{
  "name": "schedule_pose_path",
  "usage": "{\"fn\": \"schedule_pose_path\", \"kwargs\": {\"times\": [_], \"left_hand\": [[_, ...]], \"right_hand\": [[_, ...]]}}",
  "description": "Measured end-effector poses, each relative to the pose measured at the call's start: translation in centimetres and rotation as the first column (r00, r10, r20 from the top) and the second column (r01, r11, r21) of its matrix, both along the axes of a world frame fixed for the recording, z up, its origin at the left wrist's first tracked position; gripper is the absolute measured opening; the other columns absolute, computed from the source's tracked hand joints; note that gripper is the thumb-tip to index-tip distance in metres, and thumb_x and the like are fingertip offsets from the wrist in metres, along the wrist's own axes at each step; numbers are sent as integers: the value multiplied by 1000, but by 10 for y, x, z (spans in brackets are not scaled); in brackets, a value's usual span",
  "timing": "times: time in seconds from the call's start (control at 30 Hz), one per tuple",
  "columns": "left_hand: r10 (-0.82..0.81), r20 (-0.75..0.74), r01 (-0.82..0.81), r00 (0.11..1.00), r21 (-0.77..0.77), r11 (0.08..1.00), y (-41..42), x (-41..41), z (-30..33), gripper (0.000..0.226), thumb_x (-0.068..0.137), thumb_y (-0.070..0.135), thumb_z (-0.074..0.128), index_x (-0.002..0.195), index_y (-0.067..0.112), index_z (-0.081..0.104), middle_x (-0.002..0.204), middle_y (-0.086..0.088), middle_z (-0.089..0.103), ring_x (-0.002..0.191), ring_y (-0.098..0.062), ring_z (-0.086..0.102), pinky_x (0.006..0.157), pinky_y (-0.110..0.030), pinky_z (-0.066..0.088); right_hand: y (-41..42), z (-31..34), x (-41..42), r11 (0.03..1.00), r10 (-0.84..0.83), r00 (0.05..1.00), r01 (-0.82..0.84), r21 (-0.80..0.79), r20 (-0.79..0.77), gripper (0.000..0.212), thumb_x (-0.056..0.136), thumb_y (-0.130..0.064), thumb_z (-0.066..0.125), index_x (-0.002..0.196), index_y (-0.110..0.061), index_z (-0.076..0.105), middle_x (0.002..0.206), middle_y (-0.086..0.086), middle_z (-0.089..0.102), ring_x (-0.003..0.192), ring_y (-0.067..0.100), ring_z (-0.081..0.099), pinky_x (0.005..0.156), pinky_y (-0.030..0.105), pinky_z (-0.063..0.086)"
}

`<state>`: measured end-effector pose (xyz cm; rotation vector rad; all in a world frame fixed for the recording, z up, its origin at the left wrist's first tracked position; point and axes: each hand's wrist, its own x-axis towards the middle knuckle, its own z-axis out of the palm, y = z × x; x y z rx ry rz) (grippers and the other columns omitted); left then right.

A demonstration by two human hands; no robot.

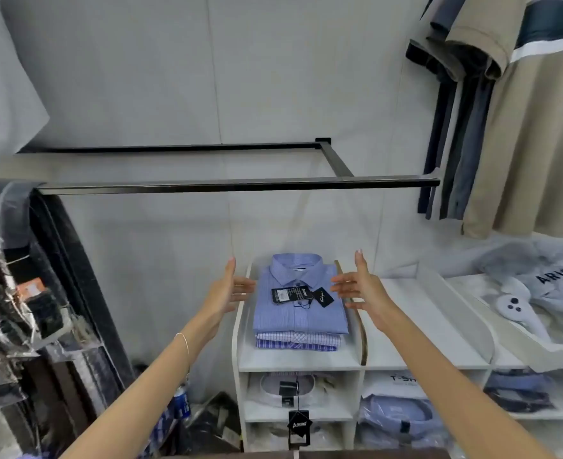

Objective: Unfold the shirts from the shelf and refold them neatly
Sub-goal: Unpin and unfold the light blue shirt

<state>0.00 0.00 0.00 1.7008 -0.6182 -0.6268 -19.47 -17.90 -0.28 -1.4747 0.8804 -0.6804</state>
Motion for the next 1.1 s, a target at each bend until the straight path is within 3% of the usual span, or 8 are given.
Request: {"fn": "schedule_pose_path", "kwargs": {"times": [0.4,0.5,0.63,0.77,0.83,0.93,1.03,1.1], "left_hand": [[78,-62,-75,995,54,996,-90,29,-33,67,98,59,20,127,10,56,128,-6,58,111,-19,52,94,-35,36],[64,-95,-60,993,41,997,-105,24,-42,58,101,52,19,125,13,54,115,-2,56,97,-13,51,87,-29,33],[83,-119,-78,989,50,996,-119,16,-49,41,100,53,21,114,26,47,93,10,54,85,-7,52,78,-24,38],[67,-132,-58,989,75,996,-131,27,-69,52,97,60,19,97,30,61,93,3,67,82,-8,63,61,-20,47],[70,-143,-53,987,123,991,-133,32,-76,61,95,64,17,99,27,65,98,-5,70,86,-15,66,64,-24,49],[76,-181,-44,981,178,983,-133,39,-85,76,90,72,16,111,20,67,103,-11,72,94,-24,68,72,-31,52],[85,-195,-44,977,208,977,-134,43,-89,78,89,74,15,117,21,65,105,-12,71,97,-26,68,81,-35,54],[82,-193,-39,978,216,976,-134,44,-90,77,89,74,15,117,22,65,105,-11,71,96,-26,68,82,-36,54]], "right_hand": [[-88,-44,29,993,-3,999,9,121,-47,74,87,-73,28,92,-12,71,106,11,70,96,24,61,77,32,48],[-103,-57,36,987,24,998,-14,158,-63,71,86,-74,28,98,-16,68,113,10,65,105,25,58,75,30,46],[-117,-75,46,972,90,994,-72,225,-69,79,82,-78,29,123,-18,59,131,8,56,119,26,52,102,44,42],[-122,-86,56,948,176,983,-158,275,-44,79,81,-81,30,140,-29,42,138,-6,49,123,18,49,103,44,40],[-122,-88,61,937,204,979,-190,293,-19,72,84,-76,31,138,-30,43,131,-6,53,113,15,52,90,35,46],[-127,-96,67,930,230,973,-212,301,-25,71,83,-74,37,139,-30,44,136,-3,54,118,17,53,102,41,42],[-125,-95,68,920,237,970,-206,333,-55,52,91,-62,42,130,-29,44,125,-2,53,113,18,48,94,41,37],[-125,-97,69,918,242,965,-195,344,-97,64,83,-68,50,132,-27,41,127,-3,51,118,21,48,97,45,38]]}}
